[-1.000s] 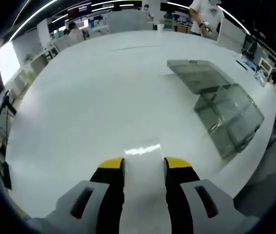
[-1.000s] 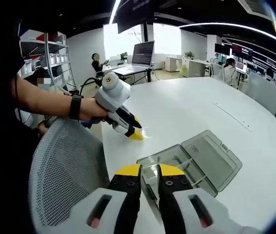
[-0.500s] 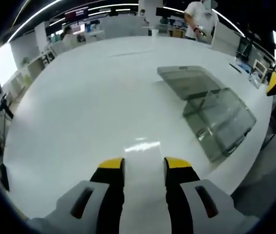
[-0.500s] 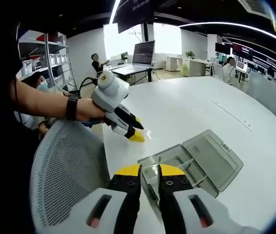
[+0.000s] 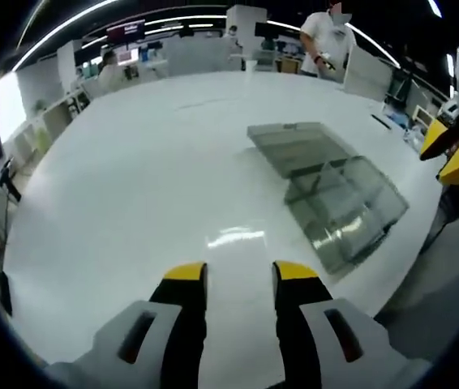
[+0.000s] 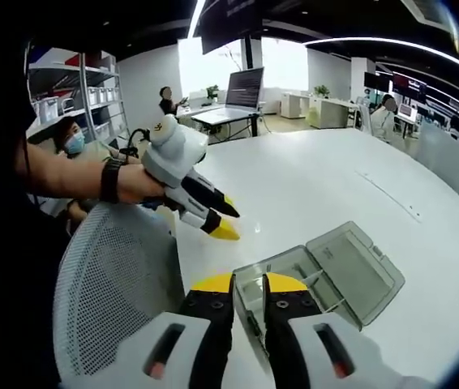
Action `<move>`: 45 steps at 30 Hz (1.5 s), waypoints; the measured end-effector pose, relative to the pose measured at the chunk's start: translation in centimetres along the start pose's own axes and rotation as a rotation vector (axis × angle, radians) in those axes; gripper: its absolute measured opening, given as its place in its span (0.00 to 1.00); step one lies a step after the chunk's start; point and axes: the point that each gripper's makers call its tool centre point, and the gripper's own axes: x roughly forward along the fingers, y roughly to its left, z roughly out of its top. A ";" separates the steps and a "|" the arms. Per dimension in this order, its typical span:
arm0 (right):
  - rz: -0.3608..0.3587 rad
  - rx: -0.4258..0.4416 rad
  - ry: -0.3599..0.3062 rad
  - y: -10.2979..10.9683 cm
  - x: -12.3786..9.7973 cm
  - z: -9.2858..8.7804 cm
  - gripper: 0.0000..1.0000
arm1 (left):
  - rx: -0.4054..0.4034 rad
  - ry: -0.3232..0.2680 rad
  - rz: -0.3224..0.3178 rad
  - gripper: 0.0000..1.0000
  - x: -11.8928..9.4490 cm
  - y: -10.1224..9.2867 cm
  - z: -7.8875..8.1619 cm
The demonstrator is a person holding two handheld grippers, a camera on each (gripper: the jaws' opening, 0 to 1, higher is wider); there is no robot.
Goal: Insert the divider into the dual guide fixture by aligning both edges with the guide slots and pushing it downward to the bottom, including one-sided entry, uneven engagement, binding, and posture correction.
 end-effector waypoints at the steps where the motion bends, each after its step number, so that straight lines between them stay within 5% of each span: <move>1: -0.002 0.004 0.000 -0.1 -0.1 0.0 0.09 | 0.004 -0.022 -0.016 0.31 -0.5 -1.0 0.5; 26: 0.033 0.096 -0.011 -0.9 -0.4 0.1 0.17 | 0.088 -0.173 -0.152 0.31 -2.8 -6.0 4.0; 45: 0.112 0.147 0.009 -0.7 -0.1 0.0 0.18 | 0.174 -0.197 -0.226 0.31 -3.8 -9.3 4.1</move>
